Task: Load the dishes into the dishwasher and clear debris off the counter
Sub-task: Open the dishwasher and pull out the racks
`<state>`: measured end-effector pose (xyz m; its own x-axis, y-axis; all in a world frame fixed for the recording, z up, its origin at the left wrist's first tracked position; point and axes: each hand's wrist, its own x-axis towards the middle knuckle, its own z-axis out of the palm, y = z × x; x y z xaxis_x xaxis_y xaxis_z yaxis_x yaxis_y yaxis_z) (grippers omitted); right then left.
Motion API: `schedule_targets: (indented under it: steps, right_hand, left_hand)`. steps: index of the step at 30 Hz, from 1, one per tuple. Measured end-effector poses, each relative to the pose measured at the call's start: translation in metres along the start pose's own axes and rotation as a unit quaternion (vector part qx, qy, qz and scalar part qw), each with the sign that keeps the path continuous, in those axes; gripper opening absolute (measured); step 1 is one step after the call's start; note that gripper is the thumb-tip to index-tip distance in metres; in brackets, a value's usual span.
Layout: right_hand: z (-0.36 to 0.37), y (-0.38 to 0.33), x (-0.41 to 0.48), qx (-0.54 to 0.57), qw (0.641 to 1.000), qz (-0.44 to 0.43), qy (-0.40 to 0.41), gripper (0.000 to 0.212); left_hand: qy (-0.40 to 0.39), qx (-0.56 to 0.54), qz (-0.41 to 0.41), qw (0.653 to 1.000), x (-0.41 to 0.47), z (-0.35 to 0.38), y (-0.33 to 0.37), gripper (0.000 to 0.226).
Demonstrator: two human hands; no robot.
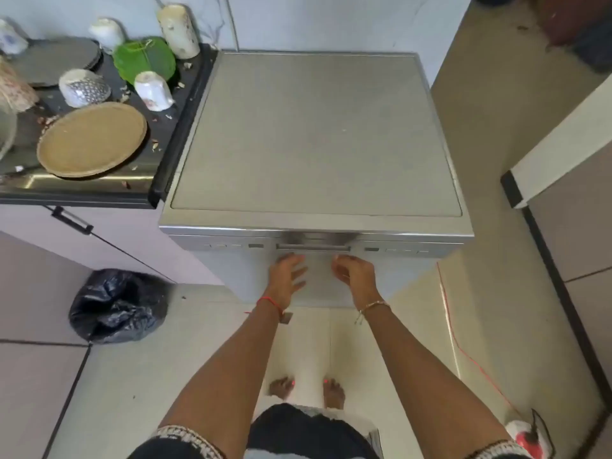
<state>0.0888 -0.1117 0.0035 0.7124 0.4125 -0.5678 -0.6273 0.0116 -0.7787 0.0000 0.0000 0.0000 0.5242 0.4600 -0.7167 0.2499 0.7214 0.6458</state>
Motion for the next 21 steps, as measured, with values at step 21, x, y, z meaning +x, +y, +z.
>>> schedule_targets:
  steps: [21]
  right_hand:
    - [0.013,0.025,0.036,0.227,0.973,0.019,-0.037,0.007]
  left_hand:
    - [0.015,-0.216,0.158,0.963,0.022,0.038,-0.015,0.016]
